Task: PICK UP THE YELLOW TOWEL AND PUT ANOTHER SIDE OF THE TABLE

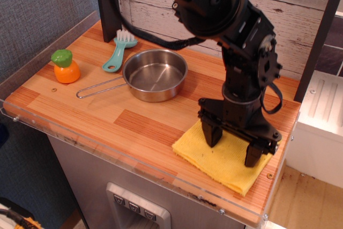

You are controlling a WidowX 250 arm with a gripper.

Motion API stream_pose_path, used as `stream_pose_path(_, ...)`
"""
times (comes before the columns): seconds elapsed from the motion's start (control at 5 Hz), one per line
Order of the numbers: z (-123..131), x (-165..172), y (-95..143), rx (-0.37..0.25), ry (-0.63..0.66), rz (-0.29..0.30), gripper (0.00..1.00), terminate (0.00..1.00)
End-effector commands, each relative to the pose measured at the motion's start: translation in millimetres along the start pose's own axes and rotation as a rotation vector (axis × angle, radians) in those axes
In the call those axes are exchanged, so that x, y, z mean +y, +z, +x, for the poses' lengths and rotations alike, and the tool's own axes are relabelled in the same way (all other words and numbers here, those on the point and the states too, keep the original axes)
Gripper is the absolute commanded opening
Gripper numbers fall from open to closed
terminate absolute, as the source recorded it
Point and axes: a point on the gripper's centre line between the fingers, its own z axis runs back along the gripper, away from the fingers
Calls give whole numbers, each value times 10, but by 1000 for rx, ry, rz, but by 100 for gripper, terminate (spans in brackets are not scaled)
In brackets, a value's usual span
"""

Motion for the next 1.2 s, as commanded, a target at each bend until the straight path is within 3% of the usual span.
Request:
stream_pose_path(0.0,-293,-41,-60,61,6,19,100,0)
stream_pose_path(0.4,130,22,184,-31,27,-26,100,0)
stream_pose_path(0.8,263,-67,869,-202,-113,-13,100,0)
stream_pose_path(1.0,215,-21,1179,-238,-101,-15,100,0)
